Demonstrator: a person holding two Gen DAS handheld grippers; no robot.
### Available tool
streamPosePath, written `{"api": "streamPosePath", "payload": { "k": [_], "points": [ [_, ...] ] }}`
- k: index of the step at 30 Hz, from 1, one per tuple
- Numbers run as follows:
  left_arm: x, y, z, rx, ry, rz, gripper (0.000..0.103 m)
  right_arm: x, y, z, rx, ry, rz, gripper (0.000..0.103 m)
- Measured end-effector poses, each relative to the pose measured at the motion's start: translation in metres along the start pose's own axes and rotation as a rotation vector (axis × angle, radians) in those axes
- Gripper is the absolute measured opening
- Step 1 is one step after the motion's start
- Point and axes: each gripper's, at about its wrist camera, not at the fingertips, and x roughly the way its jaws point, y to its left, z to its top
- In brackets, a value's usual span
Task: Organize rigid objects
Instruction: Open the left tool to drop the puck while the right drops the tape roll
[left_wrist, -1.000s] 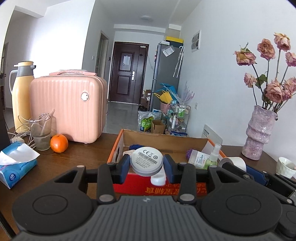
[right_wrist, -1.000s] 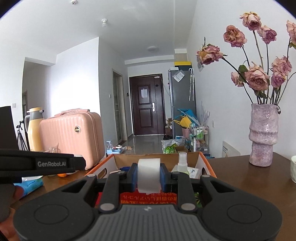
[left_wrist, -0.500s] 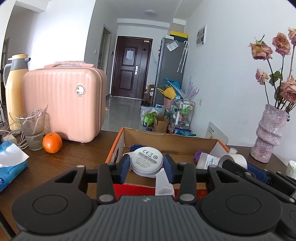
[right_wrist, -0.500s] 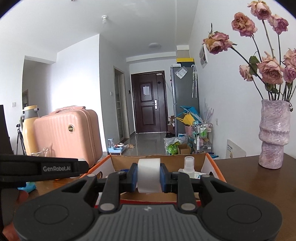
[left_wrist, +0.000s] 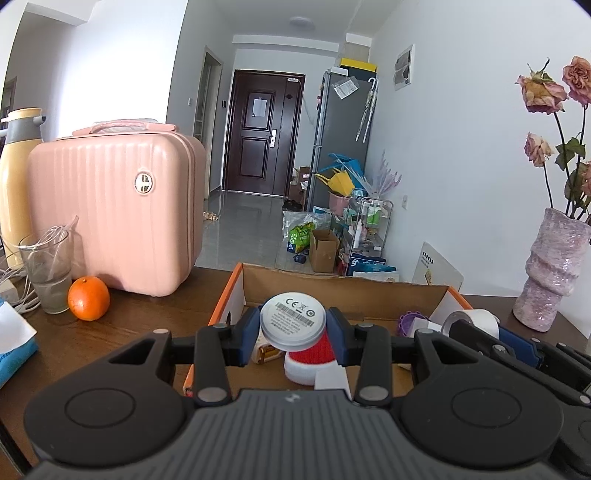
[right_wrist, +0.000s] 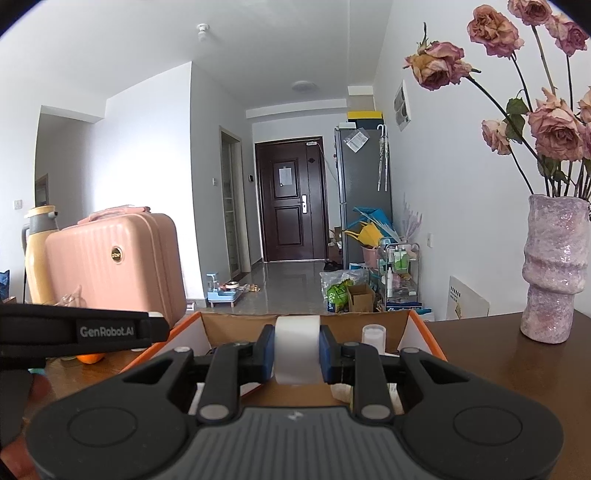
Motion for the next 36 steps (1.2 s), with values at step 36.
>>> {"api": "streamPosePath", "payload": {
  "k": [36],
  "points": [
    [0.072,0.010,0.008,0.048,0.057,0.037,0.040,0.065,0.005,-0.005,-0.069,0.056,-0.012,0.023]
  ]
}}
